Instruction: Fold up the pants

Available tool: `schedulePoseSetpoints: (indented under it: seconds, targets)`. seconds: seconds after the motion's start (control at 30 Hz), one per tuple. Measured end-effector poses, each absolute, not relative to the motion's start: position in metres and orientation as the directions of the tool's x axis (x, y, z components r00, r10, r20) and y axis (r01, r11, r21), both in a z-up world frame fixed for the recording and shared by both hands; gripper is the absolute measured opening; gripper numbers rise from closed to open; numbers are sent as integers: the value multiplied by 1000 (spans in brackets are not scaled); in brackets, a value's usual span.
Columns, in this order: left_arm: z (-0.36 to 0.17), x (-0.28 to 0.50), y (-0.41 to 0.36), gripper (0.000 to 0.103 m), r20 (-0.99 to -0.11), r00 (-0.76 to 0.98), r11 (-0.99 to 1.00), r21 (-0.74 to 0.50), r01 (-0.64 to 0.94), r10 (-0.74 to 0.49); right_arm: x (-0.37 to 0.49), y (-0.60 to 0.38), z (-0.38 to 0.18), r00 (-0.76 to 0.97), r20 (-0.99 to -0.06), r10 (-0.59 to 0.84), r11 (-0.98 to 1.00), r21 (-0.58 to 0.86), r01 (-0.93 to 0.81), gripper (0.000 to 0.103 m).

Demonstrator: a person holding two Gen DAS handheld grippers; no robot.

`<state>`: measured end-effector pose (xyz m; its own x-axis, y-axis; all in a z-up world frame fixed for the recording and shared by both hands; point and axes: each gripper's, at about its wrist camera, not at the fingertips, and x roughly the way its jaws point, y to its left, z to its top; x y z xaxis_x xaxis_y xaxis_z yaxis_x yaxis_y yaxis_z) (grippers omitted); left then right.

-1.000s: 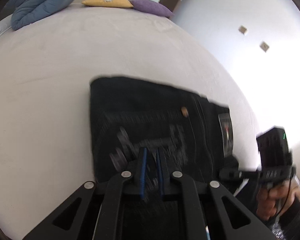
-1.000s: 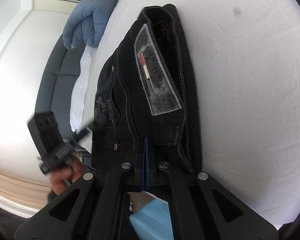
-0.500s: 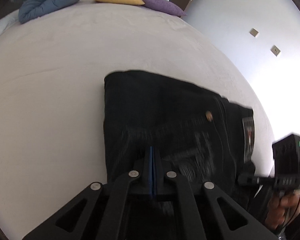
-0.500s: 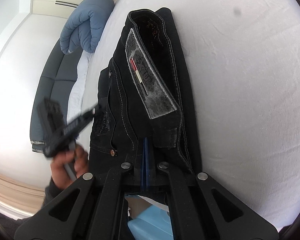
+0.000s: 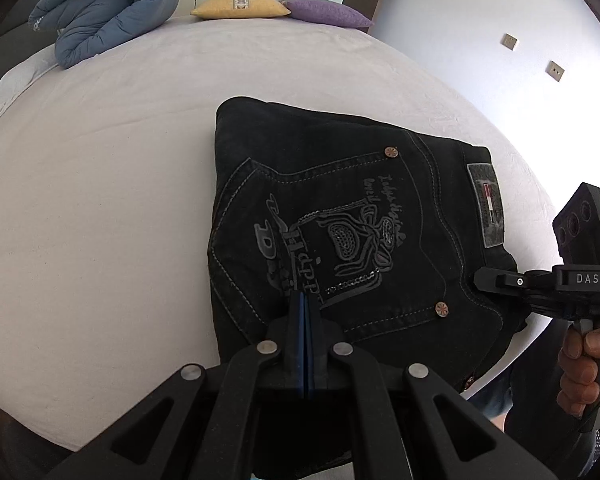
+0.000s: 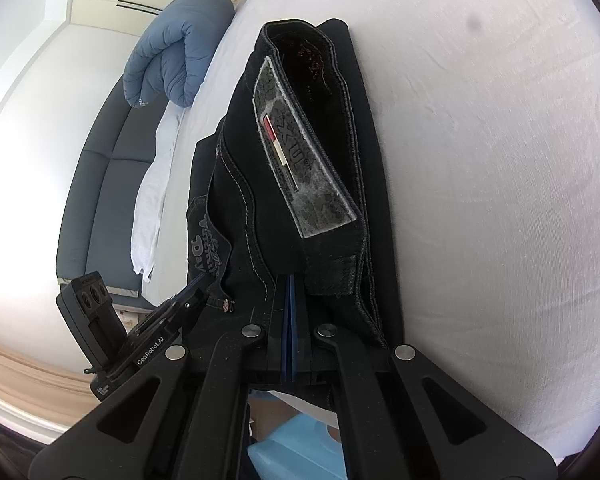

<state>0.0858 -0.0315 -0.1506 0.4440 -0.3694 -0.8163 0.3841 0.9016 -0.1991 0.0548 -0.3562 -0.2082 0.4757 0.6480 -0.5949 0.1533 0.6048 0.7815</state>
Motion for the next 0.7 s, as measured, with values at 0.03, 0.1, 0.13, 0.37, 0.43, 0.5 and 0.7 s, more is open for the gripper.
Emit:
schedulePoseSetpoints:
  seconds: [0.03, 0.1, 0.13, 0.37, 0.43, 0.5, 0.7]
  targets:
    - [-151, 85, -33, 2, -816, 446, 902, -195, 385, -367, 54, -356, -208, 477, -594, 647, 605, 781, 152, 0]
    - [-151, 84, -32, 2, -817, 446, 903, -195, 382, -365, 52, -355, -207, 481, -592, 647, 606, 782, 148, 0]
    - [-151, 93, -35, 2, -818, 444, 903, -195, 382, -365, 51, -356, -207, 483, -591, 647, 605, 782, 147, 0]
    - [-150, 92, -36, 2, -820, 443, 904, -190, 384, -361, 47, -354, -207, 497, -581, 645, 609, 783, 125, 0]
    - [-151, 96, -41, 2, -821, 442, 903, -190, 384, -361, 46, -354, -208, 501, -574, 647, 603, 788, 123, 0]
    - [-148, 98, -45, 2, -823, 440, 903, -186, 387, -359, 45, -354, -207, 503, -564, 655, 593, 796, 119, 0]
    - [-110, 91, -30, 74, -792, 483, 904, -195, 380, -374, 33, -360, -159, 563, -563, 605, 647, 760, 65, 27]
